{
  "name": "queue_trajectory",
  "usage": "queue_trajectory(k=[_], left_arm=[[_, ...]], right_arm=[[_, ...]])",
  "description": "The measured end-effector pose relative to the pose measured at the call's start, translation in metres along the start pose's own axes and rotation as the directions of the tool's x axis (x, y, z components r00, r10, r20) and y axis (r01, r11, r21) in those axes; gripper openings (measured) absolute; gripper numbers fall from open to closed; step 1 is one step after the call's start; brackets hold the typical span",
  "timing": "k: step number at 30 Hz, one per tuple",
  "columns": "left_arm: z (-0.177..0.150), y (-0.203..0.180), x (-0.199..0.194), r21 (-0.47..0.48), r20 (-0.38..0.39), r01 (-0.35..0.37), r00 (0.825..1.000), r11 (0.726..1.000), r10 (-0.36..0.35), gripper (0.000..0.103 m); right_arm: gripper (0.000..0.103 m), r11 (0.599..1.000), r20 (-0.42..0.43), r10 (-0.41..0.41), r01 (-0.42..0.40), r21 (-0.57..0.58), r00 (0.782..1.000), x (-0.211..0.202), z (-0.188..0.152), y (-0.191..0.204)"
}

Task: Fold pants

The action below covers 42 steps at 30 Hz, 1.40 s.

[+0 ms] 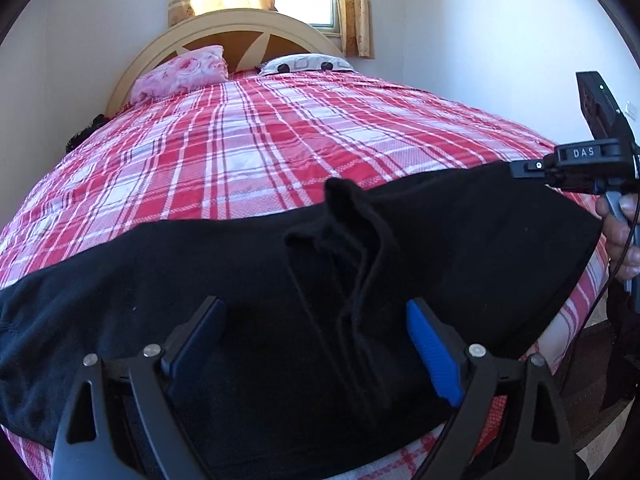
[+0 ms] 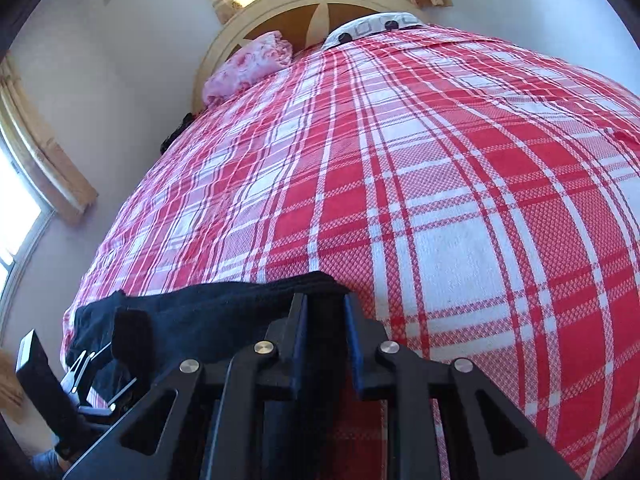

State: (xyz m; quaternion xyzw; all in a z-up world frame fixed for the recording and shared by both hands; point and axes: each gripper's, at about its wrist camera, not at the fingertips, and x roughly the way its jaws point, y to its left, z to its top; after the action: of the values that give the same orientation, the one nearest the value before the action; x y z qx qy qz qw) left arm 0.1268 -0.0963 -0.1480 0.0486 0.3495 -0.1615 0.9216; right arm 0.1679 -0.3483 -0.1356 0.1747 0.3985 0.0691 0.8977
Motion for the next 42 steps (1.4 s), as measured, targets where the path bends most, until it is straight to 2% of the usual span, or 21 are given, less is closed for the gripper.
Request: queue_trajectory(k=[3, 5, 6, 8, 11, 13, 17, 18, 21, 22, 23, 25, 31, 34, 35, 36, 38, 39, 40, 42], left_arm=[[0.003, 0.006, -0.011, -0.044, 0.054, 0.005, 0.999, 0.999, -0.002, 0.094], [0.006, 0.009, -0.012, -0.033, 0.062, -0.043, 0.997, 0.999, 0.045, 0.094], [0.006, 0.012, -0.013, -0.043, 0.065, -0.051, 0.996, 0.998, 0.053, 0.094], [0.003, 0.025, -0.020, -0.094, 0.088, -0.033, 0.995, 0.995, 0.041, 0.094], [-0.008, 0.045, -0.033, -0.164, 0.123, -0.057, 0.989, 0.985, 0.078, 0.095], [-0.016, 0.060, -0.040, -0.207, 0.134, -0.078, 0.985, 0.975, 0.107, 0.095], [-0.022, 0.082, -0.043, -0.270, 0.126, -0.096, 0.983, 0.958, 0.134, 0.095], [-0.024, 0.087, -0.043, -0.285, 0.126, -0.094, 0.983, 0.954, 0.134, 0.095], [-0.029, 0.094, -0.043, -0.311, 0.126, -0.086, 0.983, 0.947, 0.131, 0.095], [-0.030, 0.095, -0.043, -0.316, 0.130, -0.081, 0.983, 0.945, 0.128, 0.095], [-0.031, 0.096, -0.045, -0.320, 0.133, -0.079, 0.983, 0.944, 0.128, 0.095], [-0.032, 0.099, -0.046, -0.333, 0.143, -0.072, 0.982, 0.940, 0.126, 0.095], [-0.034, 0.110, -0.053, -0.358, 0.161, -0.068, 0.978, 0.931, 0.133, 0.096], [-0.035, 0.113, -0.051, -0.363, 0.144, -0.068, 0.981, 0.929, 0.128, 0.096], [-0.036, 0.114, -0.052, -0.362, 0.144, -0.068, 0.981, 0.930, 0.128, 0.096], [-0.036, 0.114, -0.053, -0.360, 0.146, -0.070, 0.981, 0.930, 0.130, 0.096], [-0.036, 0.113, -0.054, -0.357, 0.151, -0.059, 0.981, 0.932, 0.120, 0.096], [-0.035, 0.111, -0.056, -0.352, 0.161, -0.046, 0.981, 0.935, 0.109, 0.096], [-0.035, 0.110, -0.057, -0.345, 0.167, -0.042, 0.980, 0.937, 0.106, 0.096], [-0.033, 0.103, -0.059, -0.313, 0.178, -0.042, 0.979, 0.949, 0.102, 0.096]], right_arm=[[0.020, 0.999, 0.044, -0.047, 0.047, -0.010, 0.998, -0.016, 0.000, 0.007], [0.020, 0.994, 0.119, -0.096, 0.101, -0.041, 0.988, -0.035, -0.003, 0.019], [0.020, 0.993, 0.150, -0.098, 0.107, -0.055, 0.984, -0.042, -0.004, 0.026], [0.020, 0.994, 0.165, -0.027, 0.044, -0.101, 0.986, -0.050, -0.007, 0.048], [0.029, 0.979, 0.080, 0.090, -0.073, -0.190, 0.993, -0.040, -0.021, 0.092], [0.030, 0.962, 0.014, 0.155, -0.147, -0.231, 0.988, -0.023, -0.033, 0.122], [0.030, 0.939, -0.079, 0.182, -0.197, -0.281, 0.980, 0.015, -0.054, 0.170], [0.030, 0.936, -0.099, 0.175, -0.197, -0.291, 0.980, 0.024, -0.058, 0.179], [0.030, 0.933, -0.114, 0.089, -0.122, -0.339, 0.990, 0.043, -0.070, 0.199], [0.020, 0.933, -0.126, 0.062, -0.102, -0.346, 0.990, 0.050, -0.072, 0.202], [0.014, 0.934, -0.128, 0.057, -0.098, -0.343, 0.990, 0.051, -0.072, 0.202], [0.011, 0.935, -0.121, 0.050, -0.089, -0.343, 0.991, 0.052, -0.069, 0.203], [0.009, 0.924, -0.114, 0.089, -0.125, -0.360, 0.989, 0.044, -0.066, 0.224], [0.010, 0.912, -0.184, 0.035, -0.107, -0.395, 0.982, 0.072, -0.077, 0.229], [0.011, 0.906, -0.165, 0.036, -0.102, -0.410, 0.986, 0.073, -0.079, 0.230], [0.013, 0.902, -0.153, 0.034, -0.097, -0.421, 0.988, 0.071, -0.079, 0.231], [0.023, 0.896, -0.154, 0.016, -0.083, -0.436, 0.988, 0.065, -0.078, 0.232], [0.040, 0.889, -0.152, -0.001, -0.069, -0.452, 0.988, 0.061, -0.079, 0.233], [0.052, 0.884, -0.143, -0.017, -0.052, -0.464, 0.990, 0.055, -0.081, 0.232], [0.053, 0.886, -0.109, 0.003, -0.053, -0.460, 0.994, 0.036, -0.083, 0.221]])
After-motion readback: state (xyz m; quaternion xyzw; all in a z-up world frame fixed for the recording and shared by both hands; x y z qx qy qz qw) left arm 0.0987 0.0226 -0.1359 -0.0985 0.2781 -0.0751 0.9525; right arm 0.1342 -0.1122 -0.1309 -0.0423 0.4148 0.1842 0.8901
